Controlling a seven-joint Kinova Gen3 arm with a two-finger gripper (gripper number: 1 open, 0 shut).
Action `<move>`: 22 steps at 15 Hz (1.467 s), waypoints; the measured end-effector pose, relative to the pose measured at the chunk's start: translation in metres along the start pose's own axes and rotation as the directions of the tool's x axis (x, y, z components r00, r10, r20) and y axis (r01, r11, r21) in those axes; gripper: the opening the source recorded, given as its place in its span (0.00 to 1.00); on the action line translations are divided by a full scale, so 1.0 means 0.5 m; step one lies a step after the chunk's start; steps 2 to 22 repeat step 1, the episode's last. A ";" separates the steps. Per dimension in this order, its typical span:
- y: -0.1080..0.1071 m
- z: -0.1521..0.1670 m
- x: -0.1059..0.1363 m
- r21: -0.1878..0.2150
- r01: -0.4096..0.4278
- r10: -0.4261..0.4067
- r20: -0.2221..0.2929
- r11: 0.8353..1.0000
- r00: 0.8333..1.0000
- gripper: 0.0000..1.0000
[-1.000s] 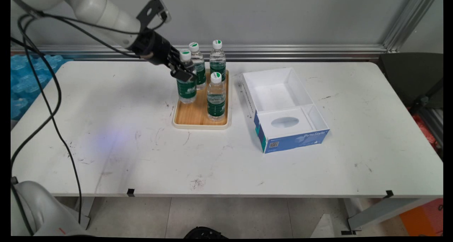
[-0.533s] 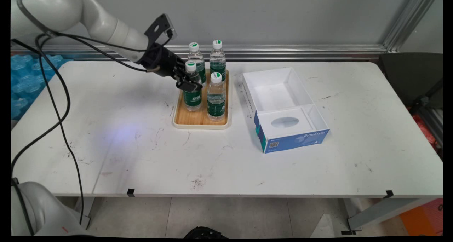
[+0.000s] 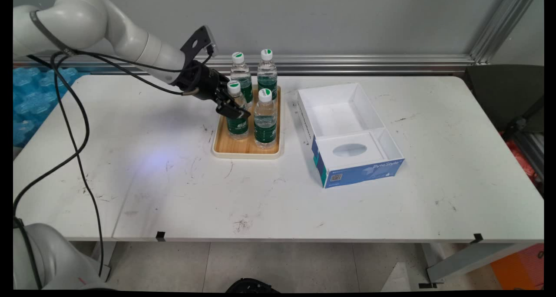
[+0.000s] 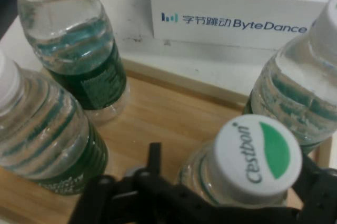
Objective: Place the picked object on the tray
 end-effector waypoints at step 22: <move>0.000 0.001 -0.003 -0.002 -0.003 0.003 -0.001 1.000 1.000 1.00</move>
